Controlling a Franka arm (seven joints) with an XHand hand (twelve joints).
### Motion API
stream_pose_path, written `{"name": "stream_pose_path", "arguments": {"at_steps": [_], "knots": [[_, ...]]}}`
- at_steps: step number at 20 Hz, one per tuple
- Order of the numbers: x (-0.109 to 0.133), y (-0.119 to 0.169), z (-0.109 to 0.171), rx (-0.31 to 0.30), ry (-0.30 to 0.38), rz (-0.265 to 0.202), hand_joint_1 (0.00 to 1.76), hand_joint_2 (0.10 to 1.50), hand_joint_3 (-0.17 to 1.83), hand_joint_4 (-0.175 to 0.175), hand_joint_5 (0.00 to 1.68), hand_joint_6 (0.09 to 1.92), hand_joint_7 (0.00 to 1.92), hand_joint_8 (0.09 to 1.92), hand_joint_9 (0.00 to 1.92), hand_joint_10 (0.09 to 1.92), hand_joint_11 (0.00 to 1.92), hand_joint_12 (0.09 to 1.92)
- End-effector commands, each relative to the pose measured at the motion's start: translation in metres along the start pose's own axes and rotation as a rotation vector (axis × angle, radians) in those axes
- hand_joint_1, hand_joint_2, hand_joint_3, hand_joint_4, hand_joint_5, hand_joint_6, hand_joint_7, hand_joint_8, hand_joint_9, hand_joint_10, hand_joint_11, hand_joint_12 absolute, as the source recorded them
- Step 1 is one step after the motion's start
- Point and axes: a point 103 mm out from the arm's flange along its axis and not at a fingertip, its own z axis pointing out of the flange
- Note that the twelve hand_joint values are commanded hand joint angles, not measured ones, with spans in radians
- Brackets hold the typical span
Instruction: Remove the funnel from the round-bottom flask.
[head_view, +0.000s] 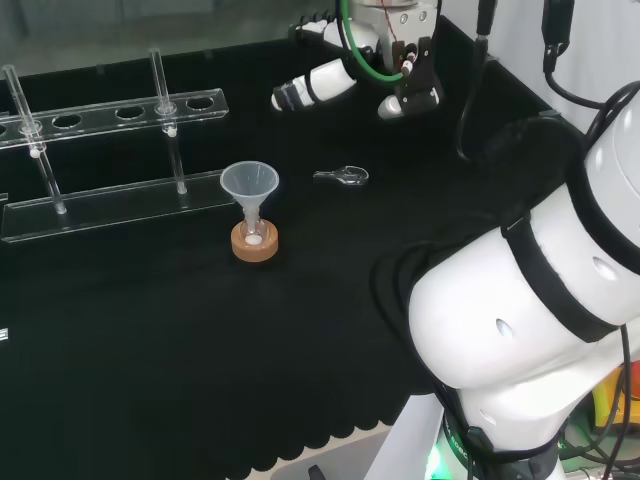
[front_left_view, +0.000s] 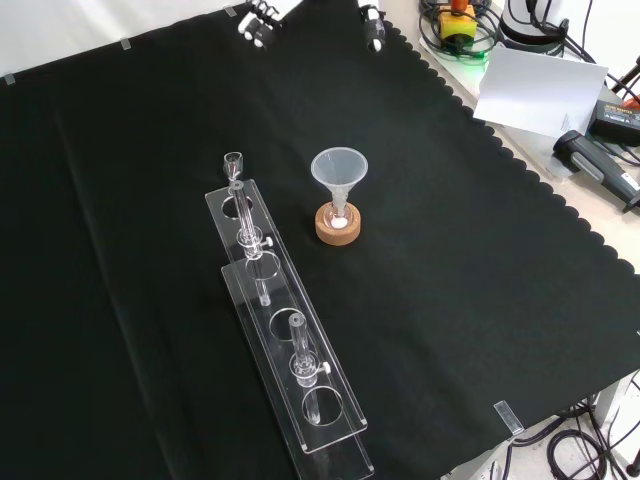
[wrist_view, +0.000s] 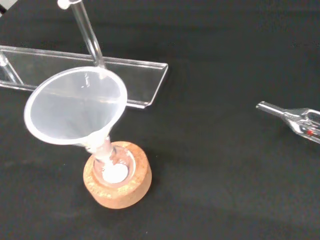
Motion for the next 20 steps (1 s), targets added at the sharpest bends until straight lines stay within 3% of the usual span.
{"name": "stream_pose_path", "arguments": {"at_steps": [1, 4, 7, 8, 13, 17, 20], "knots": [[0.006, 0.006, 0.014, 0.016, -0.031, -0.013, 0.21, 0.59, 0.01, -0.123, 0.00, 0.09, 0.05, 0.09, 0.02, 0.09, 0.00, 1.04], [0.009, 0.015, 0.026, 0.032, -0.070, -0.002, 0.22, 0.59, 0.01, -0.122, 0.00, 0.09, 0.02, 0.09, 0.00, 0.09, 0.00, 0.92], [0.014, 0.022, 0.038, 0.057, -0.079, 0.003, 0.22, 0.59, 0.00, -0.090, 0.00, 0.09, 0.00, 0.09, 0.00, 0.09, 0.00, 0.27], [0.016, 0.024, 0.041, 0.069, -0.082, 0.001, 0.22, 0.58, 0.00, -0.074, 0.00, 0.09, 0.00, 0.09, 0.00, 0.09, 0.00, 0.14], [0.025, 0.025, 0.054, 0.083, -0.069, -0.008, 0.22, 0.58, 0.00, -0.017, 0.00, 0.09, 0.00, 0.09, 0.00, 0.09, 0.00, 0.09], [0.037, 0.023, 0.055, 0.063, -0.074, -0.016, 0.22, 0.58, 0.00, -0.012, 0.00, 0.09, 0.00, 0.09, 0.00, 0.09, 0.00, 0.09], [0.046, 0.022, 0.053, 0.061, -0.077, -0.030, 0.22, 0.57, 0.00, -0.033, 0.00, 0.09, 0.00, 0.09, 0.00, 0.09, 0.00, 0.09]]}}
